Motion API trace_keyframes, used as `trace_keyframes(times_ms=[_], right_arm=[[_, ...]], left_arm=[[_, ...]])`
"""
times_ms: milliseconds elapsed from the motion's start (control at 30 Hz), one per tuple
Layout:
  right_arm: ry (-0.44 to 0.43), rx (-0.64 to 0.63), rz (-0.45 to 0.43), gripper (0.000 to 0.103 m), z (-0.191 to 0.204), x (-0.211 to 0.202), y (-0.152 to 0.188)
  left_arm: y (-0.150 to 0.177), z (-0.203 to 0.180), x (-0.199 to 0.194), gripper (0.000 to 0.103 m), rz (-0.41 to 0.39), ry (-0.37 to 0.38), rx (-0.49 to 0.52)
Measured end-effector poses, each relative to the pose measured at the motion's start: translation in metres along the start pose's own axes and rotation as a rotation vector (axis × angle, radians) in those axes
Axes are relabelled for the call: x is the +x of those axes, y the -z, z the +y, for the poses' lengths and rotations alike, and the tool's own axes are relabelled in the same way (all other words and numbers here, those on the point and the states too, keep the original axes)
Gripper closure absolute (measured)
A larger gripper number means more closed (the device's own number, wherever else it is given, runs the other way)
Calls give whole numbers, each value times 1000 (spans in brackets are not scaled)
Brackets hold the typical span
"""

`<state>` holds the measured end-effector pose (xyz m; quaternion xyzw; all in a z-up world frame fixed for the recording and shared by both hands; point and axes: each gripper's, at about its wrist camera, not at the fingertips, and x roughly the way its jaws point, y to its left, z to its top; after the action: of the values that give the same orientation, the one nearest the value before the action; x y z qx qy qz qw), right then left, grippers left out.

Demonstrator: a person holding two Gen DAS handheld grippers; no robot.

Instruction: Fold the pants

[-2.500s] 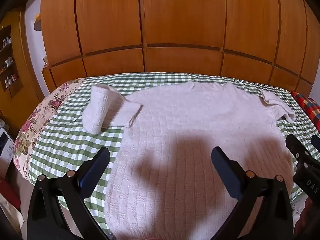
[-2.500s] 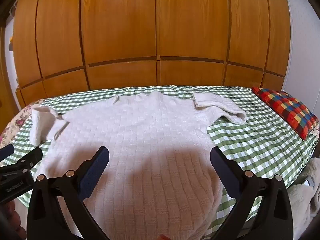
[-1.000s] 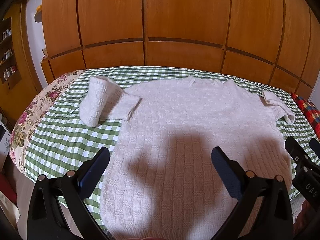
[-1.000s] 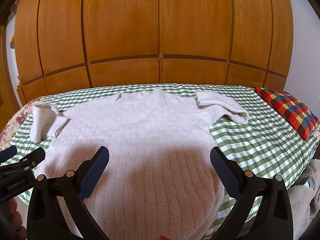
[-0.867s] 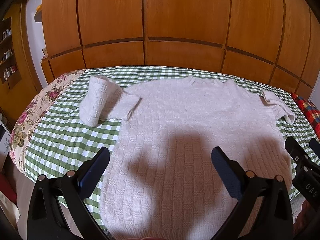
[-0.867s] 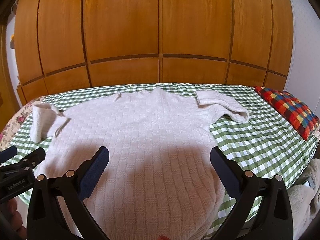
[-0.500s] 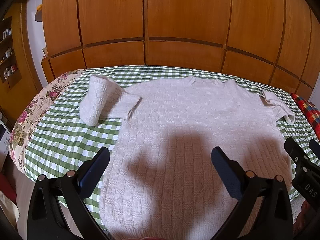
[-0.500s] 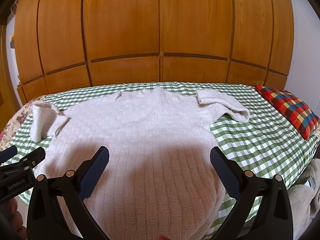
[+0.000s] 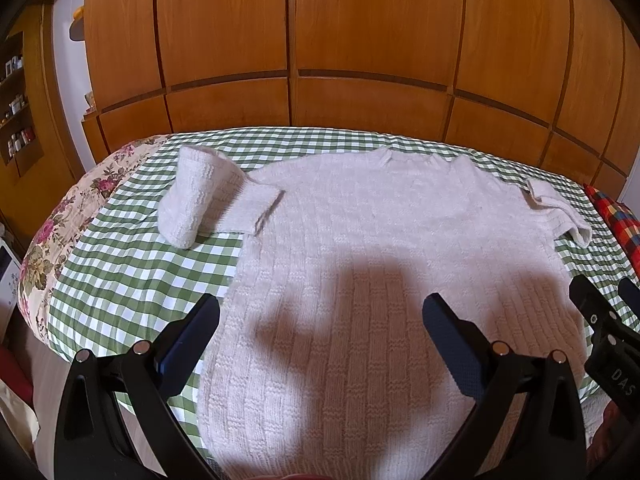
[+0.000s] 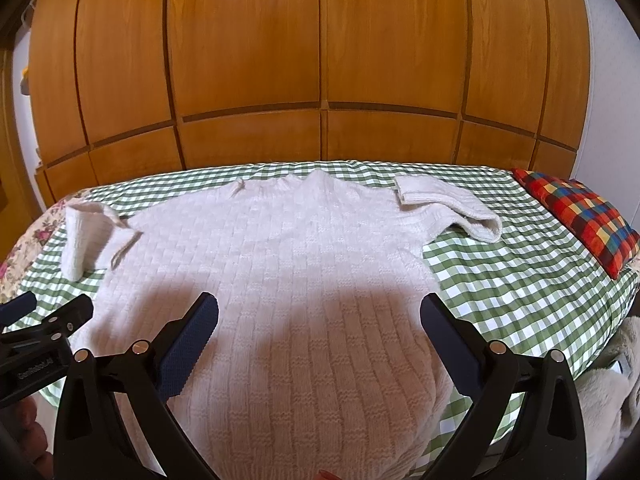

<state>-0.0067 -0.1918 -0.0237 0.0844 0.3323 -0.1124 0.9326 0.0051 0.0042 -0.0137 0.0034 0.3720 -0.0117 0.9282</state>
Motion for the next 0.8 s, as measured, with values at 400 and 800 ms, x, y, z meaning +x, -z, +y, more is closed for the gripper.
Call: trace_keyframes(times_ms=[400,800], right_arm=[[-3,5,14,3,-2,6,3],[-107,-20,-18,3,7,12,11]], left_arm=[[2,4,15,2,48,7,-8],[9,11,39,2,160,195,-46]])
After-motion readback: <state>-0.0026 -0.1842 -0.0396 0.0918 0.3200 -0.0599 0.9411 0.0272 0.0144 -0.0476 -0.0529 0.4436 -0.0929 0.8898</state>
